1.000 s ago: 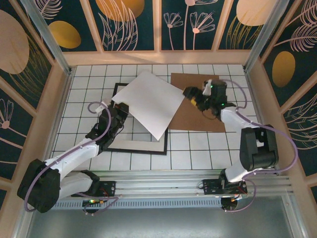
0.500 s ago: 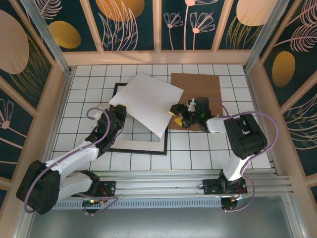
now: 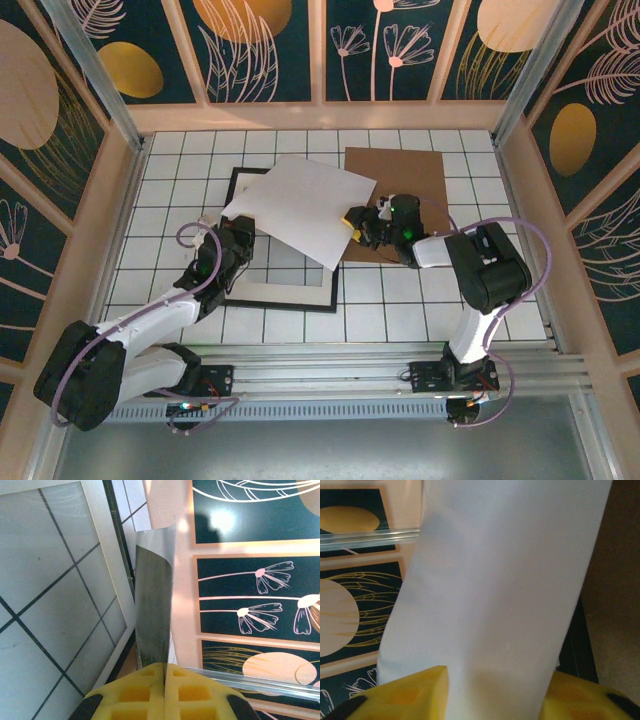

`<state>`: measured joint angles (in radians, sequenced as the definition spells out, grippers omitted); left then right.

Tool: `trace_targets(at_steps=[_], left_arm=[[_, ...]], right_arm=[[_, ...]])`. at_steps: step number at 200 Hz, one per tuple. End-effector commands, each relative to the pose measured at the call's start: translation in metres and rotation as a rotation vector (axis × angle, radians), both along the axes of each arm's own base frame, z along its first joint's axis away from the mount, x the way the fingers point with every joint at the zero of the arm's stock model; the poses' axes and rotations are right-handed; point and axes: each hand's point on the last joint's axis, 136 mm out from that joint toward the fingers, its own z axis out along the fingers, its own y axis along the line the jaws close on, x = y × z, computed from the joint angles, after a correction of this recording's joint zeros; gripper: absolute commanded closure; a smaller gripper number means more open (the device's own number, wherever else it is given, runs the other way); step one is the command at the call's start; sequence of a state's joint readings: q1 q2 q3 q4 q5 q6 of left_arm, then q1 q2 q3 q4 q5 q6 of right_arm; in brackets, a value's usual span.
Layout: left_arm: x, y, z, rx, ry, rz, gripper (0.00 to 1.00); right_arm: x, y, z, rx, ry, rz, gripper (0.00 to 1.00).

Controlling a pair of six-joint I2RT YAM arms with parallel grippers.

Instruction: Put the photo into the frame

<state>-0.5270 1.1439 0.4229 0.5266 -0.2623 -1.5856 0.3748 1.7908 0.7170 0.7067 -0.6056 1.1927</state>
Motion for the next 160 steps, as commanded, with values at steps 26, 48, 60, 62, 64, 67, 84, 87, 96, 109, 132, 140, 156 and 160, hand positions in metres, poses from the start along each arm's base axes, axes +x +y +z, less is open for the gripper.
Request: trace_targets(at_steps=[26, 48, 60, 62, 64, 67, 84, 87, 96, 109, 132, 140, 156, 160], left_arm=[[-0.003, -0.003, -0.018, -0.027, 0.034, -0.019, 1.0], [-0.006, -0.004, -0.032, -0.014, 0.066, -0.036, 0.98], [-0.008, -0.005, -0.038, 0.006, 0.078, -0.047, 0.88], [-0.008, -0.004, -0.039, 0.01, 0.079, -0.048, 0.86], [-0.009, -0.004, -0.041, 0.015, 0.082, -0.048, 0.84], [-0.009, -0.004, -0.042, 0.023, 0.085, -0.05, 0.82], [-0.013, 0.0, -0.051, 0.08, 0.098, -0.057, 0.7], [-0.014, 0.001, -0.052, 0.093, 0.1, -0.059, 0.68], [-0.016, 0.003, -0.057, 0.137, 0.109, -0.068, 0.64], [-0.018, 0.005, -0.061, 0.209, 0.114, -0.089, 0.57], [-0.019, 0.011, -0.063, 0.357, 0.124, -0.132, 0.37], [-0.019, 0.015, -0.063, 0.419, 0.135, -0.139, 0.26], [-0.018, 0.024, -0.056, 0.544, 0.142, -0.141, 0.14], [-0.017, 0.026, -0.054, 0.576, 0.14, -0.142, 0.12]], right_arm=[[0.022, -0.013, 0.005, -0.028, -0.039, -0.127, 0.77], [0.029, -0.017, 0.003, -0.063, -0.048, -0.145, 0.86], [0.031, -0.017, 0.001, -0.084, -0.05, -0.14, 0.9], [0.031, -0.016, 0.0, -0.088, -0.049, -0.136, 0.91], [0.031, -0.017, 0.0, -0.091, -0.049, -0.135, 0.92], [0.032, -0.017, -0.001, -0.097, -0.049, -0.135, 0.93], [0.032, -0.02, -0.006, -0.137, -0.051, -0.12, 0.99], [0.032, -0.02, -0.008, -0.146, -0.05, -0.114, 1.0], [0.031, -0.021, -0.011, -0.168, -0.053, -0.094, 1.0], [0.029, -0.024, -0.018, -0.204, -0.048, -0.065, 1.0], [0.029, -0.029, -0.025, -0.261, -0.047, -0.002, 1.0], [0.028, -0.03, -0.028, -0.281, -0.044, 0.02, 1.0], [0.027, -0.035, -0.032, -0.317, -0.045, 0.052, 1.0], [0.028, -0.036, -0.032, -0.327, -0.048, 0.057, 1.0]])
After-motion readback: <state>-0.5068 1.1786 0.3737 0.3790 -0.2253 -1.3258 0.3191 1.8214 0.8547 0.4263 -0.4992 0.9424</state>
